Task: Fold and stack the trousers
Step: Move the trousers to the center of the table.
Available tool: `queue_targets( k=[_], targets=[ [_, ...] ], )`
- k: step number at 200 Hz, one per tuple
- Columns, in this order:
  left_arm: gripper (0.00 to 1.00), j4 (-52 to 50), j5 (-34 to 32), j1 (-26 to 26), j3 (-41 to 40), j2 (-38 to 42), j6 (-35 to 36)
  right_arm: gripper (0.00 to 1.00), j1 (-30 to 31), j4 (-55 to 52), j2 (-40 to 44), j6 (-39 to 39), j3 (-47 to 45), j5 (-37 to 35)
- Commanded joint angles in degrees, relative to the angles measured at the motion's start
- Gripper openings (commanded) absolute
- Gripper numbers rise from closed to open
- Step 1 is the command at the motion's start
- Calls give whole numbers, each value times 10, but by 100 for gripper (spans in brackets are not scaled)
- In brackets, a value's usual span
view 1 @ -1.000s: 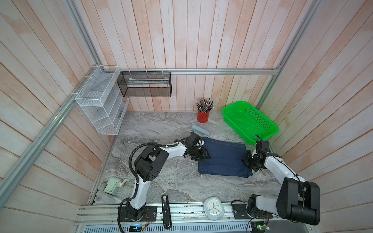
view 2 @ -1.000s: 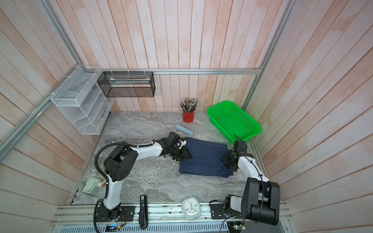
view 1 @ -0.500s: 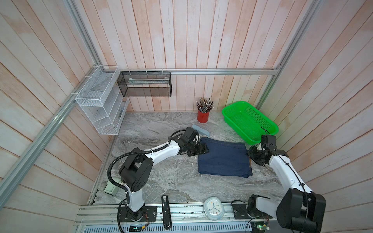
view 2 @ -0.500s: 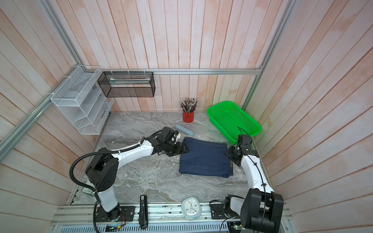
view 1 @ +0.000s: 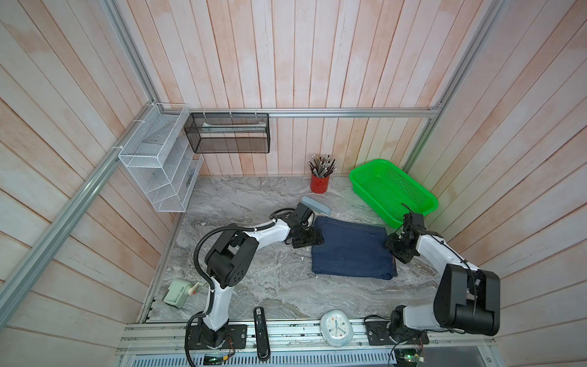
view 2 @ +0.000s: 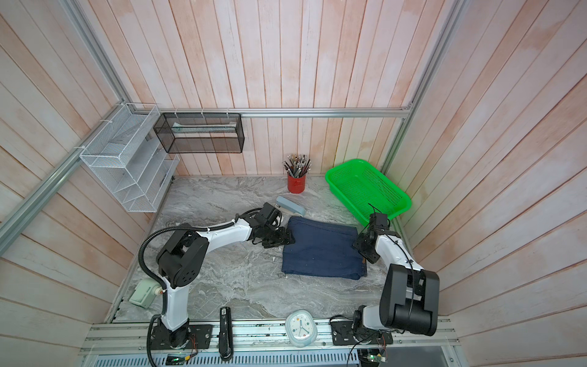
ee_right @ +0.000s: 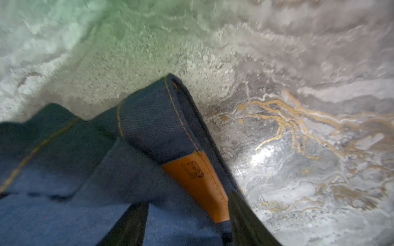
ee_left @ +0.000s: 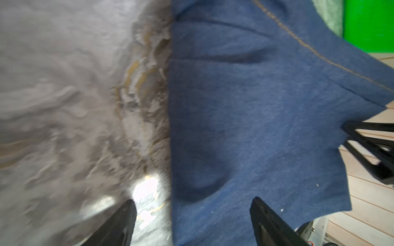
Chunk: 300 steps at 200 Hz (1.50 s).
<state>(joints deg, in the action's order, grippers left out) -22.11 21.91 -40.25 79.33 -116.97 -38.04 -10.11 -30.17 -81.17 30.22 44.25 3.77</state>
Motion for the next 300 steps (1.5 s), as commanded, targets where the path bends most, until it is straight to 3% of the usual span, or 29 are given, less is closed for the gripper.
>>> queue_targets(
  k=[1,26,48,71,91,107,135,167,230,239,253,262,276,300],
  targets=[
    [82,11,38,-4,2,-34,14,60,1,21,-11,-3,-22,17],
    [78,17,54,-4,-3,-45,16,56,1,32,-24,-4,-29,29],
    [67,24,68,-5,-1,-58,14,53,1,38,-32,-6,-32,37],
    [46,37,63,-4,-10,-55,13,50,1,39,-33,-9,-30,48],
    [15,41,40,2,-25,-32,18,46,3,41,-26,-14,-29,67],
    [0,28,5,16,-48,-2,24,46,25,32,-21,-21,-23,62],
    [0,-36,-61,66,-100,61,45,46,80,22,-19,-3,-25,79],
    [0,-134,-155,133,-140,122,83,46,197,40,-46,50,-9,105],
    [0,-231,-332,270,-126,134,136,47,369,105,-187,122,142,146],
    [8,-237,-343,280,-114,137,142,48,380,96,-198,121,170,143],
    [43,-245,-350,278,-95,154,156,49,387,86,-199,117,197,137],
    [60,-248,-348,269,-85,175,162,49,386,77,-193,113,207,129],
    [70,-260,-362,233,-60,212,162,50,383,57,-178,100,218,106],
    [78,-291,-368,148,-11,242,103,50,371,35,-147,85,219,71]
  ],
)
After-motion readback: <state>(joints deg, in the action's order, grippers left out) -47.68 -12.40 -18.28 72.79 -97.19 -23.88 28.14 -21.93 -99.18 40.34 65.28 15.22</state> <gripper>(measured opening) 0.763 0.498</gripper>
